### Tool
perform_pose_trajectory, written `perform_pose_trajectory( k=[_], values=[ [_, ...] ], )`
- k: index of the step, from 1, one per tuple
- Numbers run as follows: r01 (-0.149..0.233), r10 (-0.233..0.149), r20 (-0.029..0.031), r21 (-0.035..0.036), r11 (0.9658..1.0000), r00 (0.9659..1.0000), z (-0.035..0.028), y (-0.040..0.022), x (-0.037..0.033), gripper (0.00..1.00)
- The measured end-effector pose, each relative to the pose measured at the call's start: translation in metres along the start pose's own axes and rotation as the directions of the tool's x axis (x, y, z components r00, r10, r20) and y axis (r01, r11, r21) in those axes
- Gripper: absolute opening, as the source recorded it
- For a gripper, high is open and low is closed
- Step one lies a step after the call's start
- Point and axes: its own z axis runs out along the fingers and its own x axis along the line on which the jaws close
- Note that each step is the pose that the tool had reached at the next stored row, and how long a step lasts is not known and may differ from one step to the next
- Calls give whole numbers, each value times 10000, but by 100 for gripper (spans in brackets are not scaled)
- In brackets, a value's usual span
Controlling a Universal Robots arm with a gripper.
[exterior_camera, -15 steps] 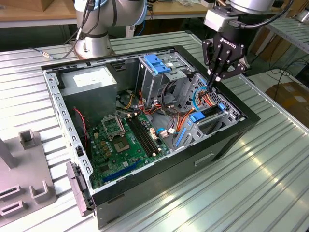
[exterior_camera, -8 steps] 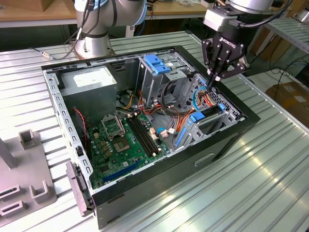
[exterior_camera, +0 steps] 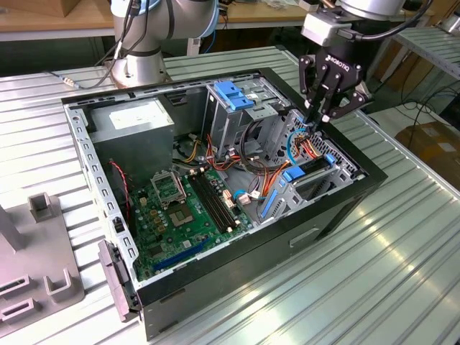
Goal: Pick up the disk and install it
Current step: 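Insert the second disk wire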
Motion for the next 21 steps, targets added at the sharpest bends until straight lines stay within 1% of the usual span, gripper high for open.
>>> perform_pose_trajectory(
  k=[1, 2, 5, 6, 7, 8, 15, 16, 17, 18, 19, 20, 21],
  values=[
    [0, 0, 0, 0, 10000, 10000, 1, 0, -3, 24],
    [0, 0, 3, 0, 10000, 10000, 1, 0, -3, 31],
    [0, 0, 33, 0, 10000, 10000, 0, 0, -4, 31],
    [0, 0, 56, 1, 10000, 10000, 0, 0, -5, 31],
    [0, 0, 105, 2, 10000, 9999, 1, 0, -5, 31],
    [-1, 1, 114, 2, 10000, 9999, 1, 0, -6, 31],
    [0, 0, 86, 2, 10000, 10000, 28, 1, -62, 31],
    [0, 0, 3, 0, 10000, 10000, 34, 3, -70, 31],
    [1, -1, -112, -2, 10000, 9999, 36, 3, -73, 31],
    [1, -1, -252, -5, 10000, 9997, 38, 3, -77, 31],
    [0, -1, -453, -10, 10000, 9990, 41, 5, -86, 31],
    [-1, 0, -595, -13, 10000, 9982, 43, 9, -109, 31],
    [0, -1, -616, -13, 10000, 9981, 44, 15, -127, 31]
  ],
)
